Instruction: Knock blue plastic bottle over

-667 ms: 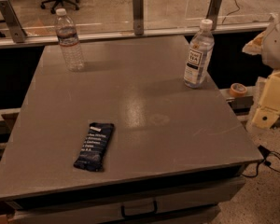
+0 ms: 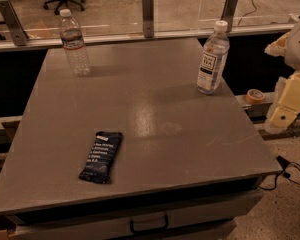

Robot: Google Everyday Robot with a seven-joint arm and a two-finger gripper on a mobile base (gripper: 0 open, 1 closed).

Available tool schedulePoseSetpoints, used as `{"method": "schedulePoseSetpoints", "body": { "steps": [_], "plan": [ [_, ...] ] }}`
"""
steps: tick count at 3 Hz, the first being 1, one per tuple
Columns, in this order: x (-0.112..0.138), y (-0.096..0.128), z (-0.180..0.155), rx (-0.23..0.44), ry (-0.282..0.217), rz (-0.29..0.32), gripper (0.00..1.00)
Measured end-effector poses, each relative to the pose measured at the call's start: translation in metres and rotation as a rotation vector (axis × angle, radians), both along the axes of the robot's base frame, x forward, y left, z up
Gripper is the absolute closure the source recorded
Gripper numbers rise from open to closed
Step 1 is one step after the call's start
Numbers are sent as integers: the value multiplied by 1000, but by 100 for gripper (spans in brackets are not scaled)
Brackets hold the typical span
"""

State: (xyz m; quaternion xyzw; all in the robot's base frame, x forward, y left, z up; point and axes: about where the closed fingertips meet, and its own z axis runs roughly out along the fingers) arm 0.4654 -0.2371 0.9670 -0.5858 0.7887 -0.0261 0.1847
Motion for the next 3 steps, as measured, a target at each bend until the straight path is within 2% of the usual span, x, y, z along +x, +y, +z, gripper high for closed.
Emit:
{"method": "schedulePoseSetpoints", "body": {
  "steps": [1,2,3],
  "plan": [
    [51,-28,-15,97,-46,-50,0],
    [102,-35,-34,229,-94,-60,0],
    [140,-21,-49,378,-126,-29,0]
  ]
}}
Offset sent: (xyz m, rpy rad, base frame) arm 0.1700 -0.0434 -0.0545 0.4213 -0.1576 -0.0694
